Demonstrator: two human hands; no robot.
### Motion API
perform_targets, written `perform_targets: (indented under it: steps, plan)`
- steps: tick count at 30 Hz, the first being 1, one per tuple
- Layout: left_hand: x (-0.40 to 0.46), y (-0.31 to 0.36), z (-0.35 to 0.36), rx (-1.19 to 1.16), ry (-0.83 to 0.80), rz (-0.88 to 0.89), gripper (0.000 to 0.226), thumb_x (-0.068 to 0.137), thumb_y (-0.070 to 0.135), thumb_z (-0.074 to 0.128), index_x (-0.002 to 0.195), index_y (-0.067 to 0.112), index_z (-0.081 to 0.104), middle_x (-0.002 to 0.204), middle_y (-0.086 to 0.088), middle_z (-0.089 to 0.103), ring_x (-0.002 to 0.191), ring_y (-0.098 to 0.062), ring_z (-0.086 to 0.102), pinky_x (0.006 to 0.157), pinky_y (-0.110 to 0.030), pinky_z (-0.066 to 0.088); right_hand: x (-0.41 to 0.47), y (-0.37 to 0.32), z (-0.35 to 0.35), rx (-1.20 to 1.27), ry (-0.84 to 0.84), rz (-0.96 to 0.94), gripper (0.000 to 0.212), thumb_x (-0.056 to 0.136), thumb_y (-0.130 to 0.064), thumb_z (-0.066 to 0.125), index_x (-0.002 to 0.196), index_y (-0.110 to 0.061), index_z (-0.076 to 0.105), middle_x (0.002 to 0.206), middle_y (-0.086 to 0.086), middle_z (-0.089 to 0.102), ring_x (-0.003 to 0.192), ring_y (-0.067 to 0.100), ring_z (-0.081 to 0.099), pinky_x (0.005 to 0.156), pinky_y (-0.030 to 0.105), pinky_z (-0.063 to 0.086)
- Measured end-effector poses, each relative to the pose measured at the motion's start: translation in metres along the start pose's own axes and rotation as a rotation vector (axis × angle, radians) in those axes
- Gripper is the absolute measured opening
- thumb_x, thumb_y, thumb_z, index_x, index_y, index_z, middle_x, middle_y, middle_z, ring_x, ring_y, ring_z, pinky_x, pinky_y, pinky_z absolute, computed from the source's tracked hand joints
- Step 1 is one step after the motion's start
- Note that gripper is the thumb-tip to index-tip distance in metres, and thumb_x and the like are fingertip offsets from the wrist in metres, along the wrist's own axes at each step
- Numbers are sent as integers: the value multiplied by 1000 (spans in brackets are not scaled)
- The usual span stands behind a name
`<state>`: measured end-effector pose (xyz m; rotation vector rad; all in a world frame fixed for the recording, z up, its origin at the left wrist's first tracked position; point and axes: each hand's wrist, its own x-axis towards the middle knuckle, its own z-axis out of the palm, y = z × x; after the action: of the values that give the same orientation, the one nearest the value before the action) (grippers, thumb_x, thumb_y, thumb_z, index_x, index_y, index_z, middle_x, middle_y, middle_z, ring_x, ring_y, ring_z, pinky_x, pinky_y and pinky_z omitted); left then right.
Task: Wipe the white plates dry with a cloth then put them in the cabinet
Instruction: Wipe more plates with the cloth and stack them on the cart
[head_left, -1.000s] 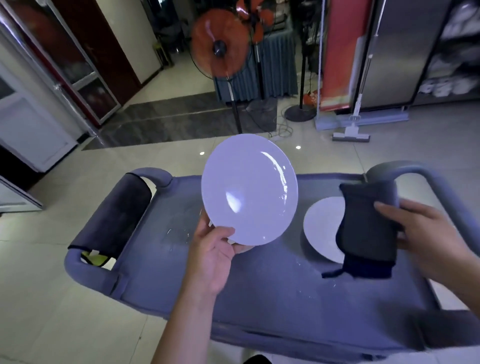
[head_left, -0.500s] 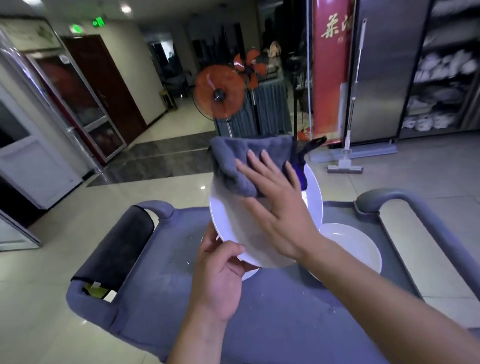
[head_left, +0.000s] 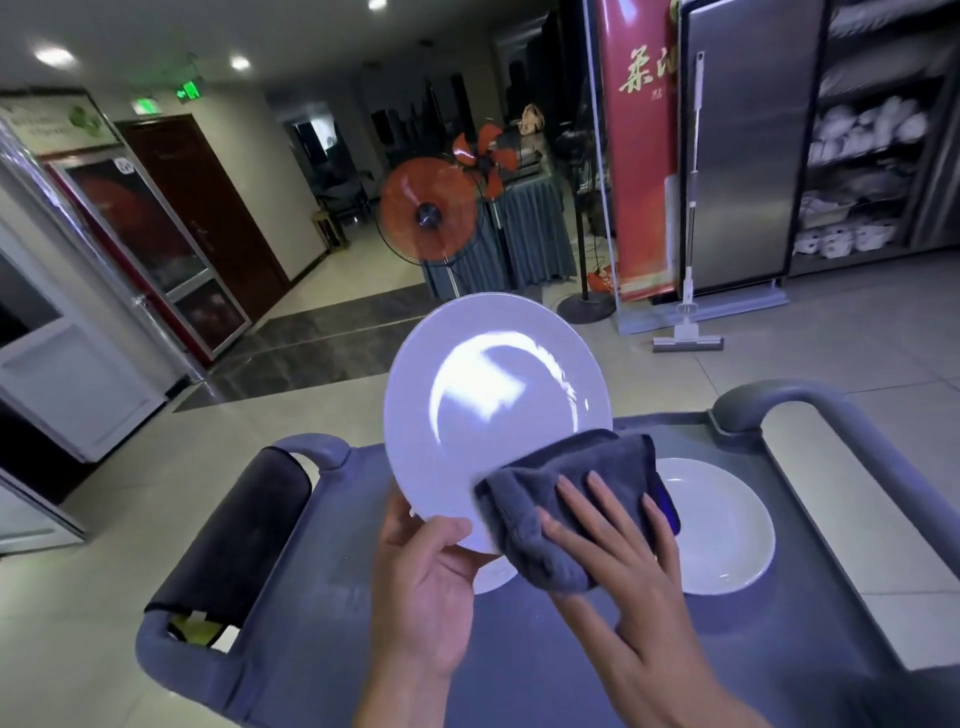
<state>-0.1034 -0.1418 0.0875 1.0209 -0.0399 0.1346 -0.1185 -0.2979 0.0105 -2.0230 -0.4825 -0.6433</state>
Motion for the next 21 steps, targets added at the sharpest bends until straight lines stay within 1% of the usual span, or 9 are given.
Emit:
perform_targets:
  steps: [4,7,9,12,13,14,16,18,21]
  plan:
    - [1,-10,4,54,10,-55,51,67,-6,53,102,24,75,109,-11,70,96,-28,67,83,-60,52,-10,-4,2,269,124,255,46,89,-43,55,134,-49,57,149,-22,49,145,3,35,119,34,22]
    - [3,-11,4,52,50,-84,47,66,-3,55,96,27,76,108,-3,68,94,-23,67,93,-74,44,4,6,-17,806,416,853,34,96,-31,61,125,-16,66,126,14,68,103,16,60,88,36,50]
    - [3,-9,2,71,46,-97,46,66,-1,57,95,28,76,107,-1,69,93,-21,67,93,-76,40,15,16,-35,948,493,1115,33,103,-32,53,133,-22,60,119,8,68,99,20,62,89,44,51]
    - [1,-10,2,104,3,-132,53,66,-1,58,109,25,75,113,-6,70,100,-25,67,88,-68,51,30,-2,-51,749,560,903,22,103,-24,53,116,-33,69,87,-14,68,81,6,62,73,30,45]
    - [0,-11,4,106,-23,-149,55,66,-1,59,113,24,74,114,-8,70,100,-27,67,84,-62,53,34,-15,-53,663,543,709,27,102,-20,55,117,-37,70,93,-20,70,89,4,64,81,30,45]
    - [-3,-12,8,110,-54,-166,56,66,0,61,116,23,73,114,-9,70,100,-28,66,81,-58,53,37,-27,-51,562,472,509,36,100,-21,57,126,-44,65,115,-23,69,113,3,61,98,33,41]
    - [-8,-15,19,99,-122,-197,60,63,7,74,121,21,72,118,-11,71,103,-30,67,78,-52,57,45,-46,-41,303,224,206,49,93,-35,52,138,-54,50,152,-29,41,147,-3,25,121,30,9]
    - [-14,-13,30,30,-204,-213,70,59,19,92,126,21,72,128,-11,70,112,-28,69,80,-41,60,52,-57,-25,112,47,107,52,92,-48,42,144,-53,44,160,-29,23,151,-5,3,120,29,-10]
    - [-19,-6,39,-31,-242,-219,77,61,30,97,132,25,69,135,-9,67,118,-24,68,86,-34,59,60,-69,-17,35,-11,54,53,96,-51,36,149,-49,37,163,-27,14,152,-2,-6,119,37,-14]
